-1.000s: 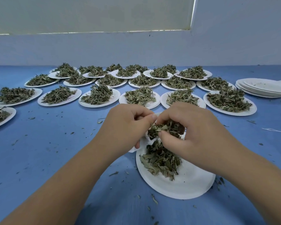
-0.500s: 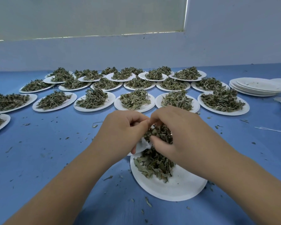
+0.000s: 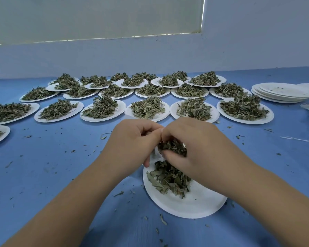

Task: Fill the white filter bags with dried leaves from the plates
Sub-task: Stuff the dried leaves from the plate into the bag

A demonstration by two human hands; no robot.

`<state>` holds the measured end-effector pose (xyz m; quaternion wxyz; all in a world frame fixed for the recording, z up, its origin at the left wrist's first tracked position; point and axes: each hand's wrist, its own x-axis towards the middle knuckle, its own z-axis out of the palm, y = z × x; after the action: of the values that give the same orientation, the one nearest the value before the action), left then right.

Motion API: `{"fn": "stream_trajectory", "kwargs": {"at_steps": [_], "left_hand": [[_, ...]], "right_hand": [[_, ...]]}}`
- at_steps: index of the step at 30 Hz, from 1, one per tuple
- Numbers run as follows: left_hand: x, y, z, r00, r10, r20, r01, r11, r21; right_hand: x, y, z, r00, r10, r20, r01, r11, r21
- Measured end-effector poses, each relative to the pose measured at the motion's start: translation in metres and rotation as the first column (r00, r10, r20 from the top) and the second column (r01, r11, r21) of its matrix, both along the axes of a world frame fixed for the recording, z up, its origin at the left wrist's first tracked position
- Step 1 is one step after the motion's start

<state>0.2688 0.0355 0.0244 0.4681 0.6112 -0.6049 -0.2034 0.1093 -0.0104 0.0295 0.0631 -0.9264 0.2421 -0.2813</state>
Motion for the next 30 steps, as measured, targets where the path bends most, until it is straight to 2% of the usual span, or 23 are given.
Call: {"fn": "stream_trajectory", "kwargs": {"at_steps": [3, 5, 13, 16, 22, 30], "left_hand": [[0.0002, 0.0004, -0.0001, 1.000, -0.008, -0.014, 0.008, 1.000, 0.001], [0.0008, 0.0007, 0.0001, 1.000, -0.005, -0.024, 0.005, 1.000, 0.002], [0.0038, -0.0002, 0.0002, 0.999, -0.005, -0.053, 0.007, 0.999, 0.033], [0.0035, 0.0010, 0.0014, 0.995, -0.033, -0.095, 0.036, 0.999, 0.037], [0.0061, -0.0013, -0.0007, 0.987, -0.030, -0.158, 0.038, 0.998, 0.049], [0.0051, 0.0003, -0.0006, 0.969, -0.058, -0.239, 0.071, 0.996, 0.045]], "right_hand": [[-0.0007, -0.0029, -0.0016, 0.992, -0.021, 0.128, 0.017, 0.999, 0.031], [-0.0013, -0.0029, -0.0010, 0.987, -0.014, 0.161, 0.010, 1.000, 0.025], [0.0003, 0.0000, -0.0001, 0.993, 0.042, 0.111, -0.037, 0.999, -0.039], [0.0014, 0.0016, -0.0017, 0.988, 0.012, 0.157, -0.013, 1.000, 0.003], [0.0044, -0.0003, -0.0066, 0.976, 0.005, 0.219, 0.027, 0.989, -0.145], [0.0019, -0.0066, -0.0100, 0.988, 0.028, 0.152, -0.001, 0.985, -0.173]]}}
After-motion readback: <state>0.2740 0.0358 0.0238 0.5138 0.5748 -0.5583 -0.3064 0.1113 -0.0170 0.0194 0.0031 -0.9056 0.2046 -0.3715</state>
